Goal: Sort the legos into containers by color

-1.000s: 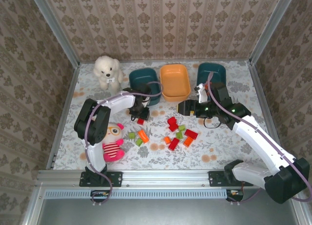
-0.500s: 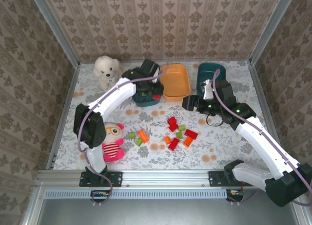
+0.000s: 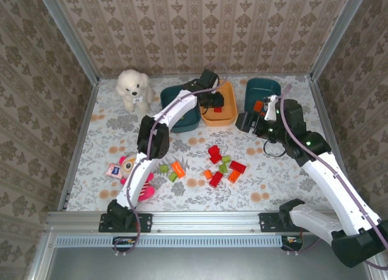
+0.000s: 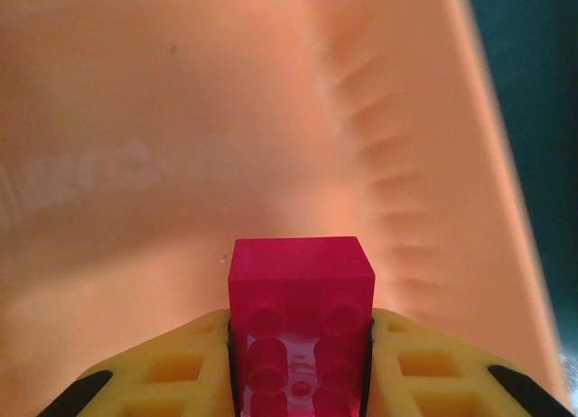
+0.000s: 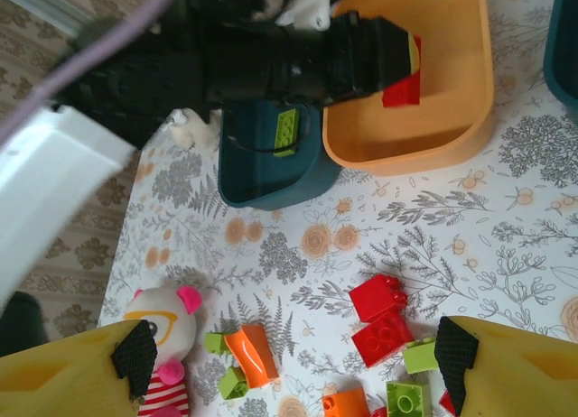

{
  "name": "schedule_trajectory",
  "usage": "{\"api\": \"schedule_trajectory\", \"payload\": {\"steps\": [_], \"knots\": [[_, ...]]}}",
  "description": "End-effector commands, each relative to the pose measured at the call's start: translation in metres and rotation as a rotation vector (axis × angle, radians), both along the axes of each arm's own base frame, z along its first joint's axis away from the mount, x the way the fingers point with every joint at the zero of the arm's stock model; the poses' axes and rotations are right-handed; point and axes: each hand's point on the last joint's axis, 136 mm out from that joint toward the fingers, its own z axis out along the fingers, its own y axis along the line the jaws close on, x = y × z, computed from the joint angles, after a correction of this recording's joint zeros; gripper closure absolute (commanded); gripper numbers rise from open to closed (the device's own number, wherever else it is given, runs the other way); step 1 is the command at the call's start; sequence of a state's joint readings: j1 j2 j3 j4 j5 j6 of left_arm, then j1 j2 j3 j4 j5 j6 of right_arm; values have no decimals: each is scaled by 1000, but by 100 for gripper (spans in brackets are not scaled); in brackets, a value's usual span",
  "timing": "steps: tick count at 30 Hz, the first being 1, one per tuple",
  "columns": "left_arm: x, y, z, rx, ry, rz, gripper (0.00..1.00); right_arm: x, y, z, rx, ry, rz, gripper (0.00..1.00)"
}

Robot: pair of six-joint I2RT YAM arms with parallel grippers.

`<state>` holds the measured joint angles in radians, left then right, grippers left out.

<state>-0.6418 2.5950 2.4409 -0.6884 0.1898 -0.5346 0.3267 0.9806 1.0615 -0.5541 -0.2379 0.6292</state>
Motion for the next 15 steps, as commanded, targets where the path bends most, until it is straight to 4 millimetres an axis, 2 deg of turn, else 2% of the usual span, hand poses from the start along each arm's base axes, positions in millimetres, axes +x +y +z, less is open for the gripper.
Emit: {"api": "schedule_trajectory", "payload": {"steps": [1, 3, 8, 11, 15], "knots": [[15, -7, 20, -123, 12, 56, 74, -9, -11, -7, -5, 30, -41, 16], [14, -10, 16, -134, 25, 57, 71, -11, -13, -8, -8, 35, -45, 15], [12, -12, 21, -159, 45, 66, 52, -14, -15, -17, -29, 64, -40, 14], [12, -10, 40, -179, 29, 67, 45, -14, -18, -22, -54, 81, -42, 14], [16, -2, 83, -226, -16, 80, 42, -12, -21, -23, -89, 91, -44, 15]]}}
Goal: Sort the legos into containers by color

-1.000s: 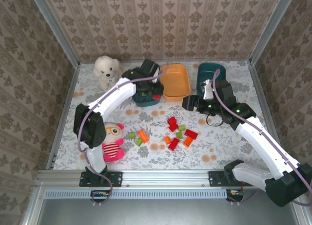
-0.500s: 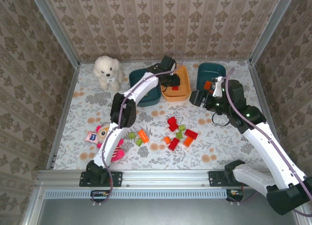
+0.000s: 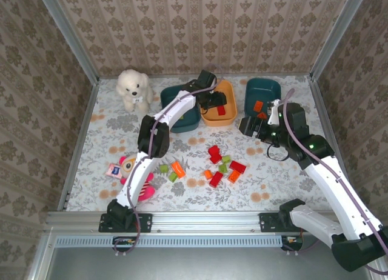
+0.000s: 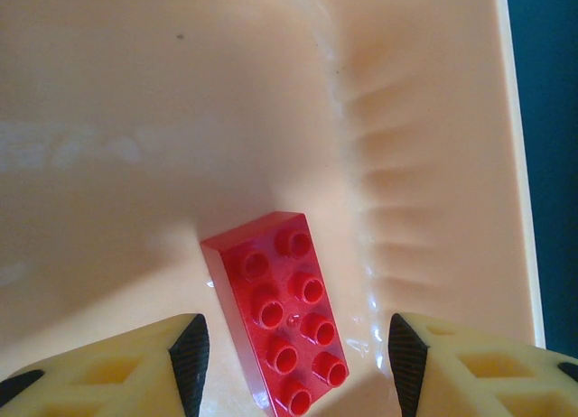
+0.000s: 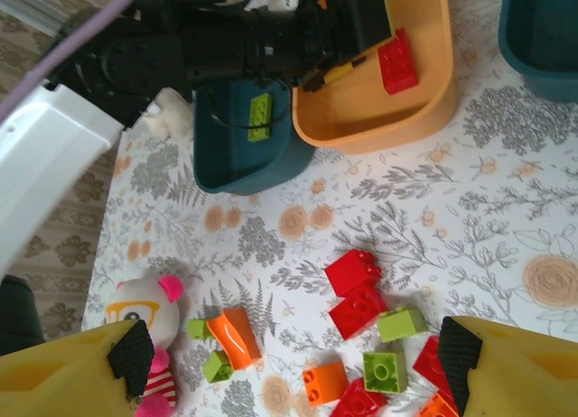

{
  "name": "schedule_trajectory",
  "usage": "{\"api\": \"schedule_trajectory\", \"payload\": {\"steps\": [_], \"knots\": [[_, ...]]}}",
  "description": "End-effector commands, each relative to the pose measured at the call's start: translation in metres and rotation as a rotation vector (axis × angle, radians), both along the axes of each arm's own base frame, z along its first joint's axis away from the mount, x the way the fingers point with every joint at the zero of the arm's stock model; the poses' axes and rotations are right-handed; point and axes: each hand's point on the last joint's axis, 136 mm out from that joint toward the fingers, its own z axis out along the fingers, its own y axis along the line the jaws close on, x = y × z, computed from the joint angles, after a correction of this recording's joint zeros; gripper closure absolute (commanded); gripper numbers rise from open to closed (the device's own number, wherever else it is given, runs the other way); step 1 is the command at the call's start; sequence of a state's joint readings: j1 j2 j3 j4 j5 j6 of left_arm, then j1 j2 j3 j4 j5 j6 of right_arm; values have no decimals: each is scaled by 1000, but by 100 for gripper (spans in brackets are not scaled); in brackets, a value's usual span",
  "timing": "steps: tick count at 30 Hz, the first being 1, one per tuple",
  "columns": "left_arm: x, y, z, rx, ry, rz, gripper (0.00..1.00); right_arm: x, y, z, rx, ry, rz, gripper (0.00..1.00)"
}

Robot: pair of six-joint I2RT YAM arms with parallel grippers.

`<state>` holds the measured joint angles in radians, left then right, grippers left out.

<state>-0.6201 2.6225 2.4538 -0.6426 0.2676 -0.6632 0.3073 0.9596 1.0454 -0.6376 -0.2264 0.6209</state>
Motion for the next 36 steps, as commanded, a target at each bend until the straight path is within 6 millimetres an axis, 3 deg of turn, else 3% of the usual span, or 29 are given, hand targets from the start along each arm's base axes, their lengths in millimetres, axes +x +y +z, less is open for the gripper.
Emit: {"api": "schedule_trajectory", "payload": {"steps": [1, 6, 9, 13, 17, 21, 27, 31, 36], "knots": [[9, 6, 102, -127, -117, 24, 41, 1, -9, -5, -63, 25, -19, 15], [5, 31, 181, -194, -208, 55, 41, 7, -10, -2, -111, 44, -4, 16], [-9, 55, 216, -224, -242, 74, 41, 9, -6, -5, -160, 60, 35, 17], [-42, 95, 233, -228, -257, 111, 40, 10, 8, -23, -273, 125, 115, 17], [-90, 151, 215, -188, -231, 186, 39, 11, 33, -44, -368, 152, 211, 17], [-156, 199, 180, -126, -173, 234, 36, 15, 51, -56, -432, 178, 269, 18], [-235, 244, 124, -51, -62, 285, 35, 11, 75, -91, -491, 249, 366, 20], [-261, 258, 100, -19, -26, 311, 35, 0, 91, -114, -543, 283, 452, 21], [-266, 260, 90, -5, -6, 321, 36, -14, 95, -133, -565, 346, 477, 23]]}}
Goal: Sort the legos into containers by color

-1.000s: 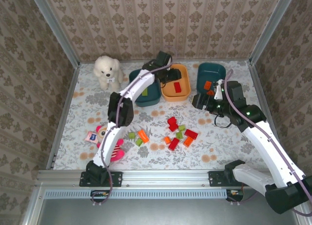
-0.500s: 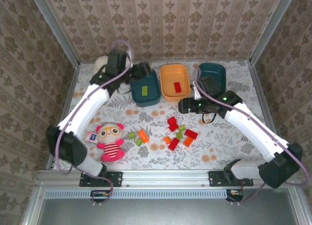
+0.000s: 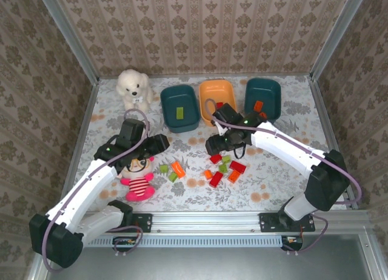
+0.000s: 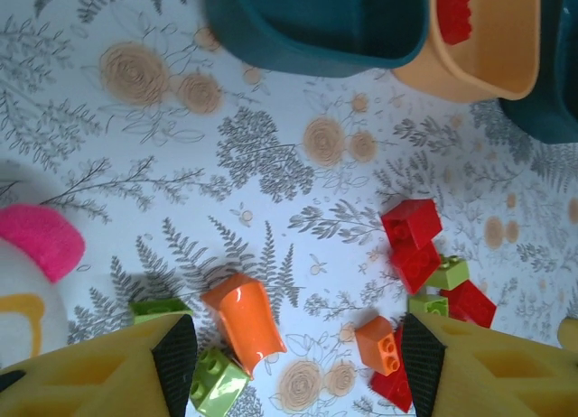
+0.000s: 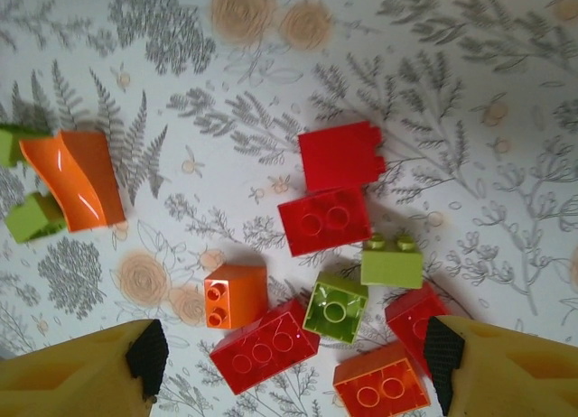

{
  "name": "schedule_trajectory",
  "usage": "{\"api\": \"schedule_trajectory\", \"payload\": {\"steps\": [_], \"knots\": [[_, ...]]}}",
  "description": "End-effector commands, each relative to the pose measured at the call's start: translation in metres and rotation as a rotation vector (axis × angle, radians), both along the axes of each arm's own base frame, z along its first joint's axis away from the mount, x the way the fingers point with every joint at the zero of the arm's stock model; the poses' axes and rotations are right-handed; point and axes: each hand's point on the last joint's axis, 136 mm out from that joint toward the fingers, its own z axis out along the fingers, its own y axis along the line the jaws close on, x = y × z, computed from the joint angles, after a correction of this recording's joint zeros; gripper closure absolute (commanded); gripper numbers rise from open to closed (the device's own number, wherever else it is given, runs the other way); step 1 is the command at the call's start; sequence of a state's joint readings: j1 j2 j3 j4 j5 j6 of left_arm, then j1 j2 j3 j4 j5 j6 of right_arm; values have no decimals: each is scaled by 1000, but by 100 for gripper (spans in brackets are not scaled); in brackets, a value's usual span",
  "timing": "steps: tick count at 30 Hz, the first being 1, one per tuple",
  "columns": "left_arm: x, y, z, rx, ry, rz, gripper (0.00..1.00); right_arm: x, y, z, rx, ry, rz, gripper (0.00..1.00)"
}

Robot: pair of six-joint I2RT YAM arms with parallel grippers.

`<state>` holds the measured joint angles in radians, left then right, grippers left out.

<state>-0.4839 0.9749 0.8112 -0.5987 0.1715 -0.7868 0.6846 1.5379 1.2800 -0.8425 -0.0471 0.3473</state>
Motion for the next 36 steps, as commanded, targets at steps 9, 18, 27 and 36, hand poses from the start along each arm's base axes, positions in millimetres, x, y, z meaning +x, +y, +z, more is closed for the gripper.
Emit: {"api": "schedule_trajectory", "payload": {"steps": [9, 18, 27, 36], "knots": [[-6, -16, -10, 64, 36, -84, 36, -63, -55, -32, -131, 212, -184, 25], [-12, -27, -14, 78, 46, -160, 37, -79, -71, -70, -94, 362, -411, 26], [-18, -30, -11, 79, 55, -205, 37, -59, -71, -91, 97, 417, -732, 28], [-20, -32, -11, 73, 55, -225, 37, -68, -70, -117, 110, 472, -858, 31]]}}
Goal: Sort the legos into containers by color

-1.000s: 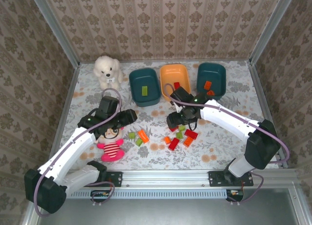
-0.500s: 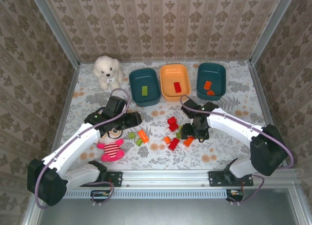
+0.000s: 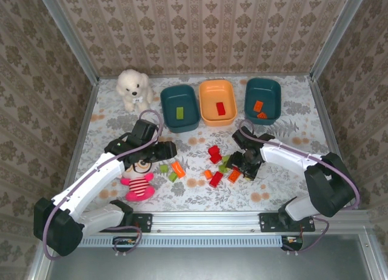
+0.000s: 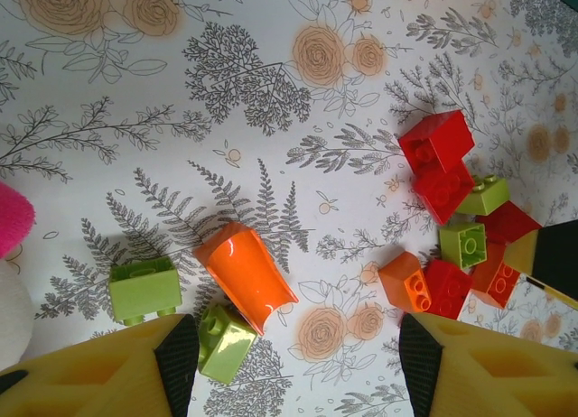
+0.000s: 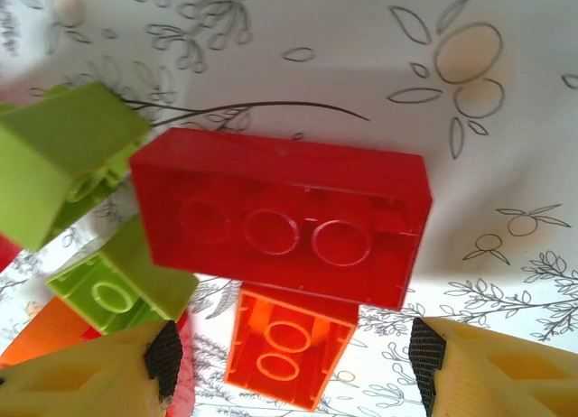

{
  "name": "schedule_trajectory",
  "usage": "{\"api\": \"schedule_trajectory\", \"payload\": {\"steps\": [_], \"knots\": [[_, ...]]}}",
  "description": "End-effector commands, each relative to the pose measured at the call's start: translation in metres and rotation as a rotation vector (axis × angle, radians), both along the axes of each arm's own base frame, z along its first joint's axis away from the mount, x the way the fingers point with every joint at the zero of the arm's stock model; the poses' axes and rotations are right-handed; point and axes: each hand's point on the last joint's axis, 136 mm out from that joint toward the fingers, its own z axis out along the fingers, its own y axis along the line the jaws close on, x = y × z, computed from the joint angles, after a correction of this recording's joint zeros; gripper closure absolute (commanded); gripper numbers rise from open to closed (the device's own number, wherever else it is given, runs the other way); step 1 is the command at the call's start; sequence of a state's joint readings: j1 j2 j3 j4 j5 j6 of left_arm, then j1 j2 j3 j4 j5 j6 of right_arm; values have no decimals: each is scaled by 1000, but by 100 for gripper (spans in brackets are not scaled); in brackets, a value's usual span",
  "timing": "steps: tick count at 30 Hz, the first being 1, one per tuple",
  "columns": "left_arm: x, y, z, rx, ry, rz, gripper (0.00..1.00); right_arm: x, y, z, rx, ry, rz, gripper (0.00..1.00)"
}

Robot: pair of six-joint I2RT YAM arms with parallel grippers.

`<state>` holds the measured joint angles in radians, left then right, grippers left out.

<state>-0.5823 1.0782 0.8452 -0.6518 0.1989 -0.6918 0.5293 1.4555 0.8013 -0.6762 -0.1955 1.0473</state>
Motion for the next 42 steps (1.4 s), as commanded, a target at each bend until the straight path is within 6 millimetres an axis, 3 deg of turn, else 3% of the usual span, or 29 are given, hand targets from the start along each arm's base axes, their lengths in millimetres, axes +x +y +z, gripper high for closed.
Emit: {"api": "schedule_trajectory", "payload": {"steps": [1, 12, 19, 22, 25, 28, 30, 33, 38, 42], "knots": [[-1, -5, 10, -16, -14, -37, 36, -6, 0, -8, 6, 36, -75, 32], [-1, -7, 9, -21, -10, -46, 37, -3, 6, -25, 24, 44, -119, 36], [-2, -6, 9, -23, -12, -38, 37, -3, 9, -35, 37, 59, -160, 58], [-2, -6, 7, -26, -10, -33, 37, 5, 11, -26, 45, 30, -170, 73], [-1, -7, 8, -26, -14, -31, 37, 18, 5, 7, 14, -58, -148, 80], [2, -7, 11, -28, -27, -23, 37, 41, -13, 67, -51, -212, -98, 82], [5, -8, 14, -30, -36, -20, 37, 61, -38, 102, -107, -299, -95, 82], [11, -11, 15, -30, -44, -16, 37, 97, -79, 137, -177, -393, -116, 82], [22, -16, 20, -25, -58, -9, 37, 175, -131, 142, -271, -428, -157, 82], [27, -16, 25, -15, -71, 3, 37, 232, -163, 127, -368, -409, -167, 83]]}}
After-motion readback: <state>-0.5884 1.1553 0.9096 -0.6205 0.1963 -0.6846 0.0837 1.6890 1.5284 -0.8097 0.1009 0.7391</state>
